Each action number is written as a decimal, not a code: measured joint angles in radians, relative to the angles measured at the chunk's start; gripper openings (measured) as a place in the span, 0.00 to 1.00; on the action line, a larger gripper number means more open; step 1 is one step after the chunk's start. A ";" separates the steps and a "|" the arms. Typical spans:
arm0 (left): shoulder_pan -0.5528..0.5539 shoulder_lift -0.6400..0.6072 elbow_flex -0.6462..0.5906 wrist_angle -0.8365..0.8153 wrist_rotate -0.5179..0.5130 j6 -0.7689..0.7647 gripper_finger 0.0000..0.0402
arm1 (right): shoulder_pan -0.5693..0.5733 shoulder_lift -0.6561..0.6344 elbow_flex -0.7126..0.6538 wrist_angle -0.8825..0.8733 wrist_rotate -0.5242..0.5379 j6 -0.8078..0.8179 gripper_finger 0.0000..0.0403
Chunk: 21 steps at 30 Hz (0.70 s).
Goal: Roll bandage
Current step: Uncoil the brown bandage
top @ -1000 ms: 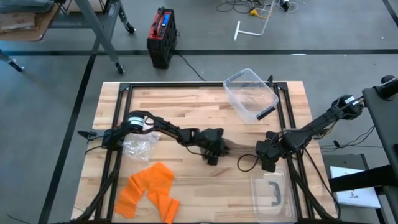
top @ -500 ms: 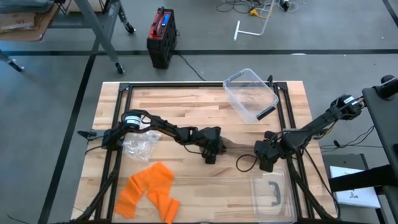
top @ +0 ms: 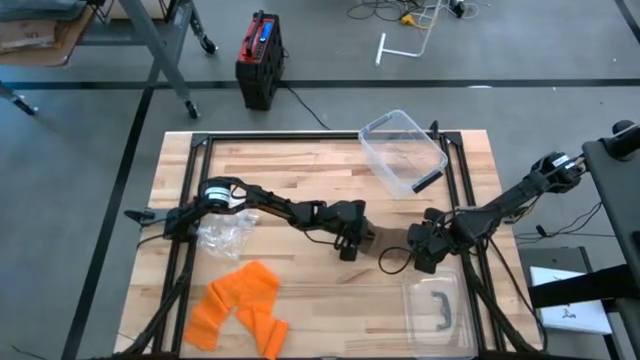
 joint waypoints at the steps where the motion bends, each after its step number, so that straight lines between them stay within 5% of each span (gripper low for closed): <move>1: 0.000 0.000 0.000 0.001 0.001 0.000 0.12 | 0.000 0.000 0.000 0.000 0.000 0.004 0.45; 21: 0.012 -0.087 -0.073 -0.379 -0.156 -0.027 0.12 | 0.000 -0.001 0.004 0.012 -0.014 0.007 0.45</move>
